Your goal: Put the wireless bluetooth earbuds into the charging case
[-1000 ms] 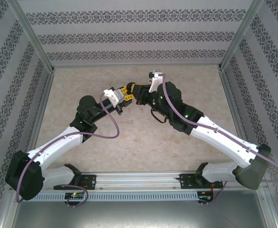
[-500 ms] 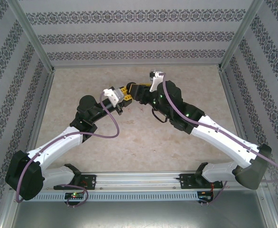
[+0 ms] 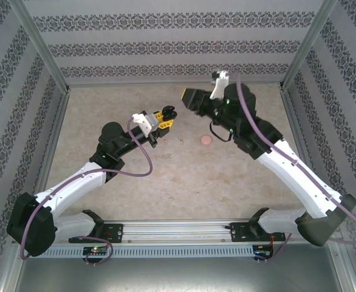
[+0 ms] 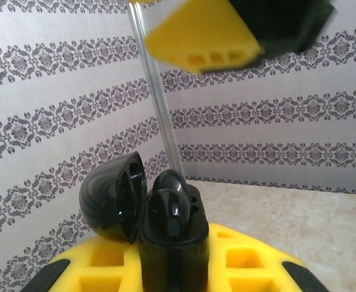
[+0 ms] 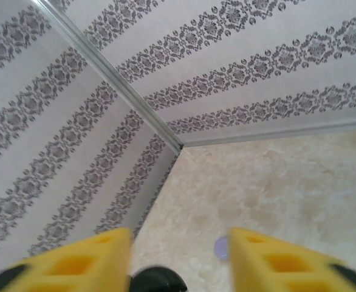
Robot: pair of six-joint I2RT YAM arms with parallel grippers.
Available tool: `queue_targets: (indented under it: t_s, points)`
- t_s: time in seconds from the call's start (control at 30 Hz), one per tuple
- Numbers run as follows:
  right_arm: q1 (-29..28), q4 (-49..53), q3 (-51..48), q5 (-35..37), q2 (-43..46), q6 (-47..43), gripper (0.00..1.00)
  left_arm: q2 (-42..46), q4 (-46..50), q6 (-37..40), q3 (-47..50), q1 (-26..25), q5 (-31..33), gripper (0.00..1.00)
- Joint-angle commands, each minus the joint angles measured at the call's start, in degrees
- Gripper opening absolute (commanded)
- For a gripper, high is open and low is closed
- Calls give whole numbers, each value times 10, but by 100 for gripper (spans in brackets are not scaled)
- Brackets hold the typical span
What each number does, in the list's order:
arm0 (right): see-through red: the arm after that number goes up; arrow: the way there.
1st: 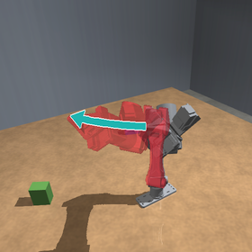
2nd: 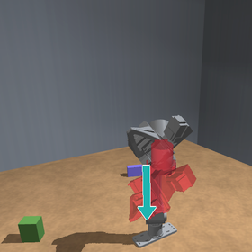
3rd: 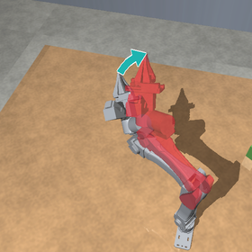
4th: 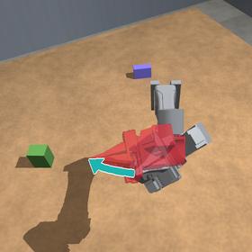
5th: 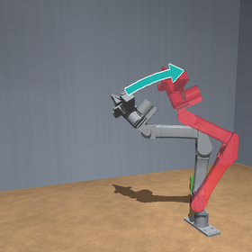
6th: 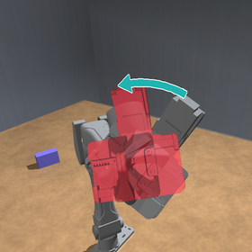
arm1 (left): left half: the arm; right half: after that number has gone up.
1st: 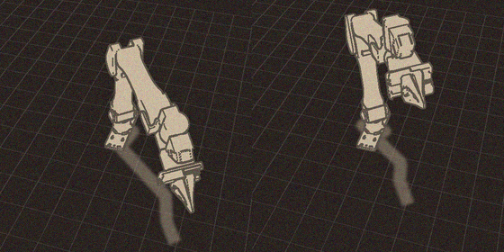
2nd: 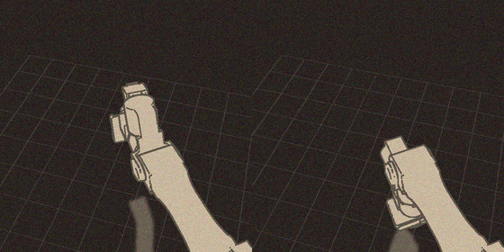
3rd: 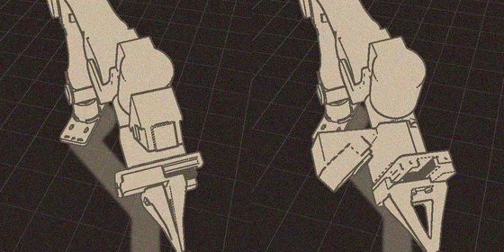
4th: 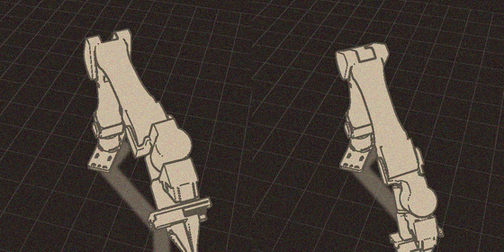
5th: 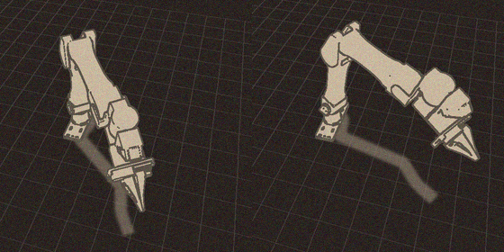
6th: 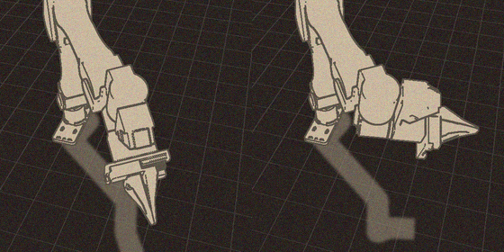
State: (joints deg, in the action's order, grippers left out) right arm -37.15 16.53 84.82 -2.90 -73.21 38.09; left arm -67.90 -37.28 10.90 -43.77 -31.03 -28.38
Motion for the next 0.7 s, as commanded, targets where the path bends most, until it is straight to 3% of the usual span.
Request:
queue_targets:
  t_s: [0.0,0.1,0.27,0.47,0.67]
  points:
    - [31,97,63,-103,-48,1,23,-9,10,-9,-17,-8,-31,0]
    - [41,147,113,-149,-95,-20,11,-13,33,-3,-18,-9,-45,0]
    - [42,207,176,-195,-170,-42,0,-21,51,1,-21,-10,-58,0]
    - [40,235,183,-224,-213,-53,0,-30,61,2,-28,-13,-56,0]
    - [24,250,124,-224,-161,-59,0,-39,67,3,-36,-13,-42,0]
